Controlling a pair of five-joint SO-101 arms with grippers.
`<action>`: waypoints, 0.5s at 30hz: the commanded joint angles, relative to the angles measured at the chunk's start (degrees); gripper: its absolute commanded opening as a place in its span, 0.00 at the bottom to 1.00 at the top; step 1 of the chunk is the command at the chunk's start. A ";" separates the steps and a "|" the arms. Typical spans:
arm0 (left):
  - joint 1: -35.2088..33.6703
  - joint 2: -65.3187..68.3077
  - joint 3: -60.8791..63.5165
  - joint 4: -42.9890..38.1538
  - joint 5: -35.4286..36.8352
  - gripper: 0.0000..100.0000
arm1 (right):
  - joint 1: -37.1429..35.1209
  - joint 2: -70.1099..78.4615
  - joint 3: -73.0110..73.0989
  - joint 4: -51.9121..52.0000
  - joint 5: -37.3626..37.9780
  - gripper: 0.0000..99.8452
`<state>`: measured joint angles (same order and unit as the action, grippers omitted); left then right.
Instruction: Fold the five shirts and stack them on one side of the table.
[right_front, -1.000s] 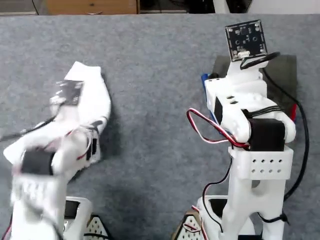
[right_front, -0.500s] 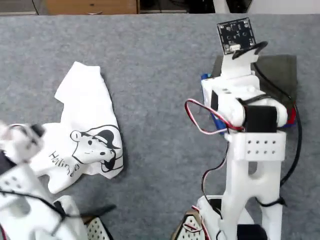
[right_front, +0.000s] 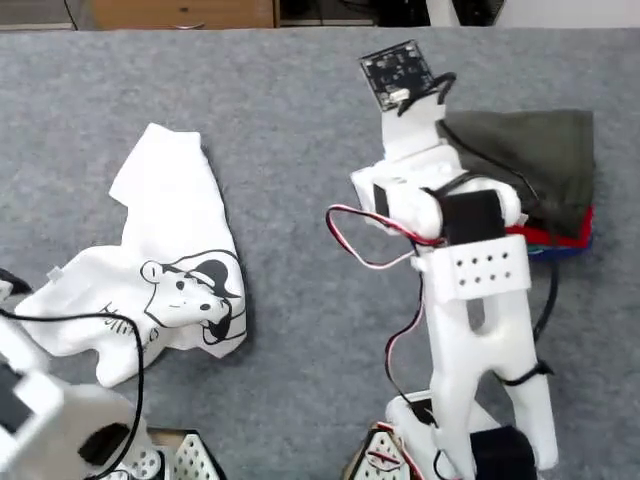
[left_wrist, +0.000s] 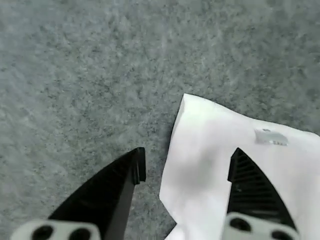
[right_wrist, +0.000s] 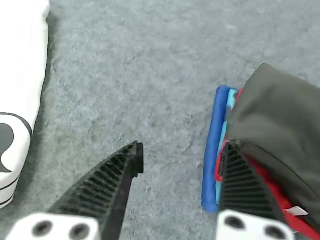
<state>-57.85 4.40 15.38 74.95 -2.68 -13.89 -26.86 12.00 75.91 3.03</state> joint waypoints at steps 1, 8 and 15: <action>1.14 5.76 -6.42 0.44 -0.09 0.27 | -0.57 0.57 -0.40 -0.26 0.35 0.25; 1.49 15.34 -13.36 -1.49 2.29 0.24 | -0.57 1.01 -0.22 0.00 0.35 0.25; 1.85 18.07 -15.65 -2.20 2.29 0.23 | -0.57 1.10 -0.13 -0.26 0.35 0.25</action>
<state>-56.79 22.77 2.20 73.36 -0.66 -13.80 -25.63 12.00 75.91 3.03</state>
